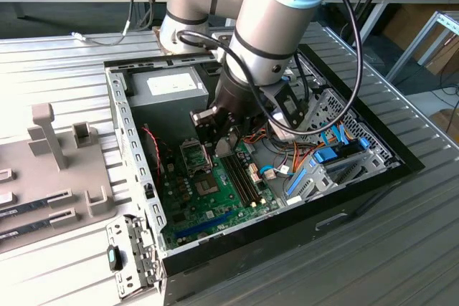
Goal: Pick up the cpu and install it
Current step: 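Pick up the cpu and move it towards the insertion slot, then place the cpu into insertion slot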
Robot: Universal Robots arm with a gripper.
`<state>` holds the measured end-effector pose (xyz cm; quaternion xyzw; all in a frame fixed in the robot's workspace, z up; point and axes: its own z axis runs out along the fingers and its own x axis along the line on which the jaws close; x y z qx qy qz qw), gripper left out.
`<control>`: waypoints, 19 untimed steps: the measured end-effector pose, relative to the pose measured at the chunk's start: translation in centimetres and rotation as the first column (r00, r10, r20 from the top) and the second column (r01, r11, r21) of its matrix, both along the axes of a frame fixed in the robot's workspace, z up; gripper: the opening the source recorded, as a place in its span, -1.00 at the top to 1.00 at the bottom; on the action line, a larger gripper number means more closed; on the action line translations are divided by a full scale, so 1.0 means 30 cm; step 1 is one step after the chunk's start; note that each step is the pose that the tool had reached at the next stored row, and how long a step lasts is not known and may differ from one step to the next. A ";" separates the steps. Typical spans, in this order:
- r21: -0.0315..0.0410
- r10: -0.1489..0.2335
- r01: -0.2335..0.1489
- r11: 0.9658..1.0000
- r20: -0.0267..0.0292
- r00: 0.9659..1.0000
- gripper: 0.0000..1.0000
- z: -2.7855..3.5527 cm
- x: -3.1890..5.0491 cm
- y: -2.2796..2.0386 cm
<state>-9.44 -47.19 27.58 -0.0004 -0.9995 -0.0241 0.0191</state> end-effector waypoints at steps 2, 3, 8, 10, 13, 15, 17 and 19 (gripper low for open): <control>0.000 0.000 0.000 1.000 0.000 1.000 0.05 -0.003 0.000 0.000; 0.000 0.000 0.000 1.000 0.000 1.000 0.05 -0.004 0.000 0.000; 0.000 0.000 0.000 1.000 0.000 1.000 0.05 -0.007 0.000 0.000; 0.000 0.000 0.000 1.000 0.000 1.000 0.05 -0.007 0.000 0.000; 0.000 0.000 0.000 1.000 0.000 1.000 0.05 -0.010 0.000 0.000; 0.000 0.000 0.000 1.000 0.000 1.000 0.05 -0.012 0.000 0.000; 0.000 0.000 0.000 1.000 0.000 1.000 0.05 -0.013 0.000 0.000; 0.000 0.000 0.000 1.000 0.000 1.000 0.05 -0.015 0.000 0.000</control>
